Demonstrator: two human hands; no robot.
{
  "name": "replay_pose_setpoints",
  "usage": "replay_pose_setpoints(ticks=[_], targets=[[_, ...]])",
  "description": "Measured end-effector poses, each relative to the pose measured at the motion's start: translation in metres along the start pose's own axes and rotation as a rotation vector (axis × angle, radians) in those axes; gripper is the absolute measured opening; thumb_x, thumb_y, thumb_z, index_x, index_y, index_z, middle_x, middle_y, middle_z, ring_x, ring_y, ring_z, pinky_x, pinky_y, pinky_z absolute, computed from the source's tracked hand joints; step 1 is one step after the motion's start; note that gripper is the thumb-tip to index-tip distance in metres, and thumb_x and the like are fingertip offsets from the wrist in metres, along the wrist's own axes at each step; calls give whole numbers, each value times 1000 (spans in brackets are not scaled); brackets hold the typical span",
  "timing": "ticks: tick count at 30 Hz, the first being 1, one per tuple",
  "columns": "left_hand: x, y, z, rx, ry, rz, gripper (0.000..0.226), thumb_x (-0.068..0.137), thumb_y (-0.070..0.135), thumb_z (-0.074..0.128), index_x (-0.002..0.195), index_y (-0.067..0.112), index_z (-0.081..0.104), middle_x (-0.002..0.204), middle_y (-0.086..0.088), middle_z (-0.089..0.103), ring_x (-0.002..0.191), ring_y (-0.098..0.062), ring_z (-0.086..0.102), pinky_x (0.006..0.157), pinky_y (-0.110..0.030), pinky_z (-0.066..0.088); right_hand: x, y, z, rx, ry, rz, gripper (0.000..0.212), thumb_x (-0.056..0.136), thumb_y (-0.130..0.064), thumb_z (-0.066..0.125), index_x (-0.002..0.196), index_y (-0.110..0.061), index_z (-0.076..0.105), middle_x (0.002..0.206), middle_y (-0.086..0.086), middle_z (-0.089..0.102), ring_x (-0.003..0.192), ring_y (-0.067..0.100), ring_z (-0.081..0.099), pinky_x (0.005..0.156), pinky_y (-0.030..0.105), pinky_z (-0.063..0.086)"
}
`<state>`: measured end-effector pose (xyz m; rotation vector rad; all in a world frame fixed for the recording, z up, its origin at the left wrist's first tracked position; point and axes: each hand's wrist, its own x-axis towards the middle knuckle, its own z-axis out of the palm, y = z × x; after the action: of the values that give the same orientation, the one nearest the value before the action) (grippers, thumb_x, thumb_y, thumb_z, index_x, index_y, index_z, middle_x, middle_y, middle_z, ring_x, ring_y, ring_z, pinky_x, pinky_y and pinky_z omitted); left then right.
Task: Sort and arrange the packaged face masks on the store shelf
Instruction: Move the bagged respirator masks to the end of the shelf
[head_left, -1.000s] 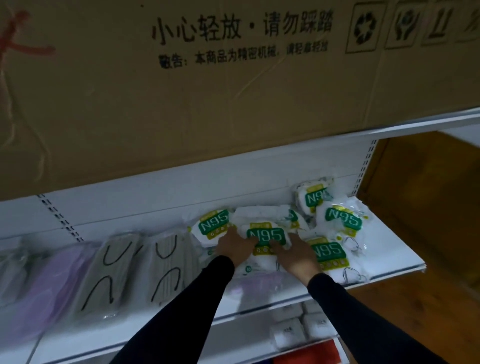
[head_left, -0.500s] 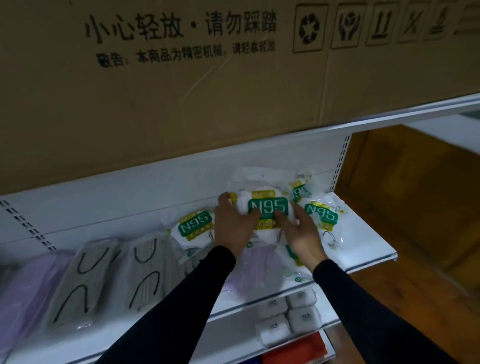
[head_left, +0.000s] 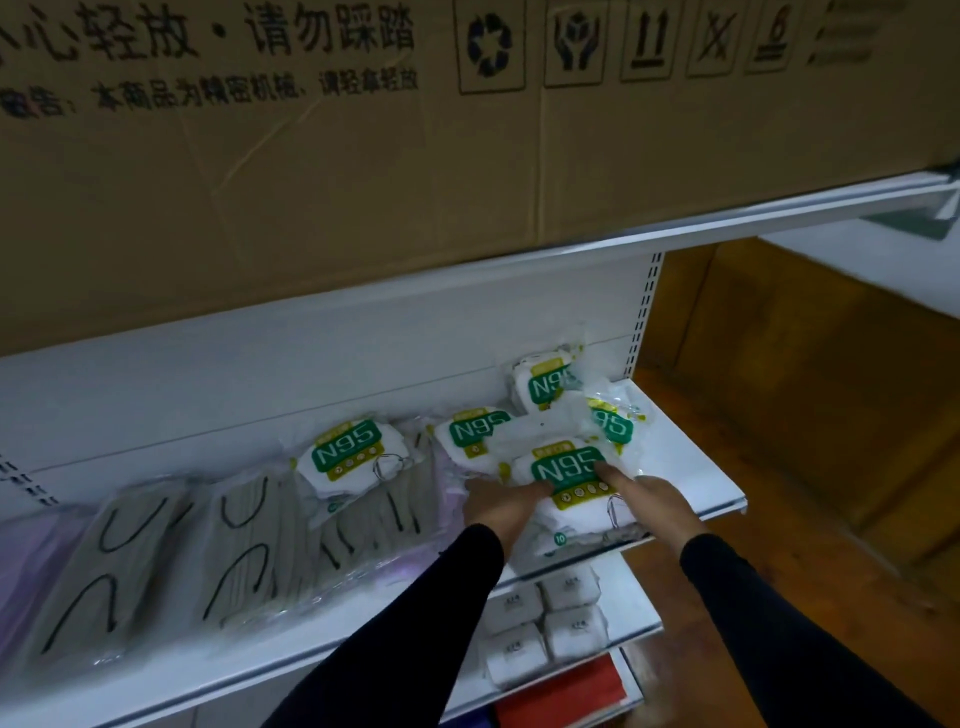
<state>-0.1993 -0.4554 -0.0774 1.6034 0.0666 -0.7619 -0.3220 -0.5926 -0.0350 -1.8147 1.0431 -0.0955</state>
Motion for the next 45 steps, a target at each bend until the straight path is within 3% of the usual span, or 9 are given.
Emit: replay_pose_setpoints(ticks=[5,10,14,19,31,35,37,40,45], targets=[[-24,12,3,-29,-154,-45,51,69,28,80,113,8,66,111,-10,71,100,-27,68,90,-38,55,4,-1,2,48,-12,-9,51,86,-62,55,70,-13,55,66,3,50,60,19,47,55,31,30],[-22,10,0,-87,-157,67,81,45,38,84,117,9,63,114,-7,71,97,-23,70,87,-40,58,3,-1,-1,87,27,-88,49,88,-57,55,86,-9,61,77,6,57,70,19,53,57,32,33],[-38,35,-9,-92,-136,131,65,70,31,82,118,10,43,115,-3,60,90,-13,63,70,-26,54,9,-12,1,298,21,-128,61,75,-62,65,113,-15,61,107,5,69,97,22,64,81,39,51],[-45,68,-60,-94,-34,218,58,80,24,76,122,11,38,106,-2,57,81,-7,58,59,-19,47,7,-48,37,522,-133,-189,101,55,-70,77,138,-22,47,132,-2,60,116,20,61,103,49,46],[-122,60,-314,-199,372,261,73,65,34,81,124,3,51,111,-11,69,90,-25,71,67,-29,57,-88,-172,244,374,-786,-291,37,82,-45,69,103,-15,73,100,8,76,92,27,72,93,47,52],[-148,44,-398,-103,515,242,59,77,39,73,119,6,49,111,-10,61,90,-22,59,69,-31,46,-128,-195,322,263,-886,-337,59,76,-59,67,106,-9,70,104,25,70,63,27,60,45,25,41],[-157,36,-439,-74,518,243,57,77,38,72,118,5,49,115,-12,60,89,-21,57,69,-29,43,-148,-204,357,249,-908,-345,47,84,-52,63,107,-12,70,96,14,75,55,14,63,41,19,40],[-174,24,-502,-96,483,270,55,76,31,74,118,5,50,112,-10,65,88,-19,62,67,-27,45,-176,-213,410,202,-964,-335,37,86,-47,64,105,-16,72,96,3,76,71,11,72,53,20,52],[-193,-2,-619,-149,468,242,52,71,22,76,115,5,54,111,-16,68,87,-29,68,66,-31,52,-232,-227,513,166,-919,-365,75,60,-65,77,113,-14,65,101,2,75,93,21,72,92,48,55]])
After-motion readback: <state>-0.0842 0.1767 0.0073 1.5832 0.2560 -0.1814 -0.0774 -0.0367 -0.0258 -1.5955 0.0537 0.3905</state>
